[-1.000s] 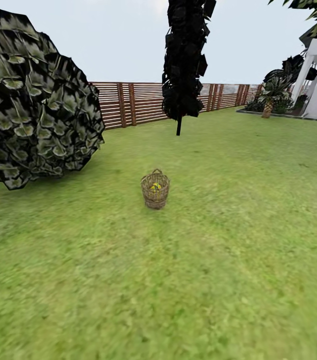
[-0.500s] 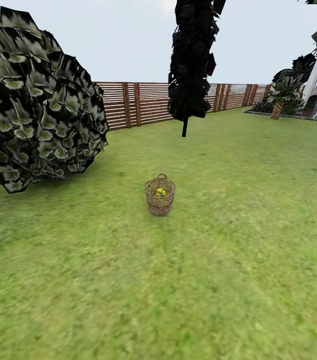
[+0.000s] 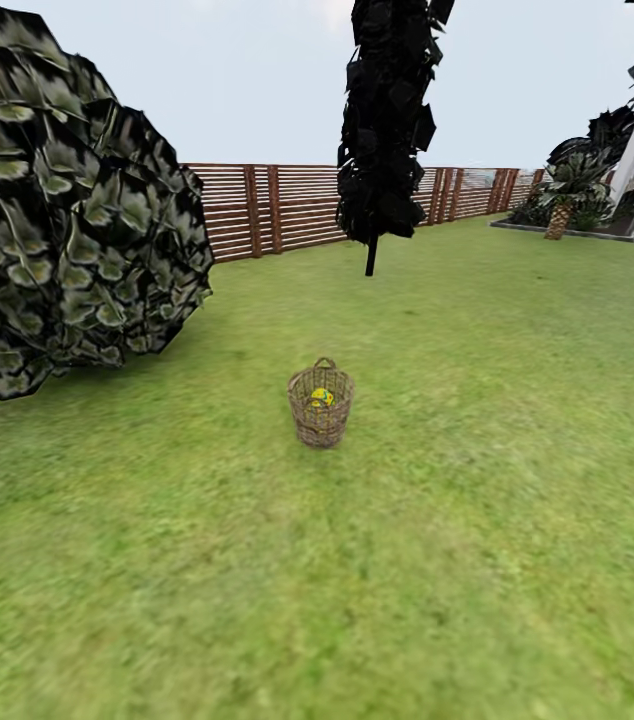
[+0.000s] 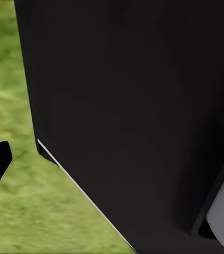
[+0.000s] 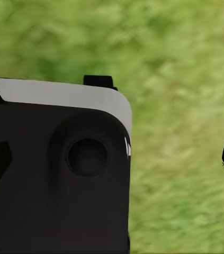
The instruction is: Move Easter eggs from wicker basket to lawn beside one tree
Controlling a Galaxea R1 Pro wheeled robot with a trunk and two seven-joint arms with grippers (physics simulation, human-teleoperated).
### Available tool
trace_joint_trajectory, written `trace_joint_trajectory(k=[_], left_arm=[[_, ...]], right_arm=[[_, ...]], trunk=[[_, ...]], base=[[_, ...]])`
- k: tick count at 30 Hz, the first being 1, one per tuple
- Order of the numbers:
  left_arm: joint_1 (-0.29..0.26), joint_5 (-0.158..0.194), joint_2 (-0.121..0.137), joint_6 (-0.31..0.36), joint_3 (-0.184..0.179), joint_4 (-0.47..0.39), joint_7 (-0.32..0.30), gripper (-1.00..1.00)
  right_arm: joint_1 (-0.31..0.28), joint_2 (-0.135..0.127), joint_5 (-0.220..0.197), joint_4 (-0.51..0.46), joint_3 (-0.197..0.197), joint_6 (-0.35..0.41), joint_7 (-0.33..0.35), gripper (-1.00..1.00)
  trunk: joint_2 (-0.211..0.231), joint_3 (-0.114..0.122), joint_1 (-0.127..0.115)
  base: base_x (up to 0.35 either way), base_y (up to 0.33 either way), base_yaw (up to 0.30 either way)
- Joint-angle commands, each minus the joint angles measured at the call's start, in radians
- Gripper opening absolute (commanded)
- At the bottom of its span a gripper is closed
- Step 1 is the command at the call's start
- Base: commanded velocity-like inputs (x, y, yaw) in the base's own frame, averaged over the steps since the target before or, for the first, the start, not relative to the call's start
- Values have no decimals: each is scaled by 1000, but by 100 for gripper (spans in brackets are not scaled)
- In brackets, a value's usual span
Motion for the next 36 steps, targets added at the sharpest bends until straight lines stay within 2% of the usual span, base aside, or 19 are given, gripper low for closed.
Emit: trace_joint_trajectory(k=[1, 16, 20, 36], left_arm=[[1, 3, 0, 0, 0, -2, 0, 100], [0, 3, -3, 0, -1, -2, 3, 100], [0, 0, -21, 0, -1, 1, 63, 100], [1, 5, -16, 0, 2, 0, 67, 100]], right_arm=[[-1, 1, 6, 1, -1, -3, -4, 100], [-1, 1, 5, -1, -2, -2, -5, 100], [-1, -4, 8, 0, 2, -1, -4, 100], [-1, -6, 19, 10, 14, 2, -4, 100]], trunk=[[0, -1, 1], [0, -1, 1], [0, -1, 1], [0, -1, 1]], base=[[341, 0, 0], [341, 0, 0], [341, 0, 0], [296, 0, 0]])
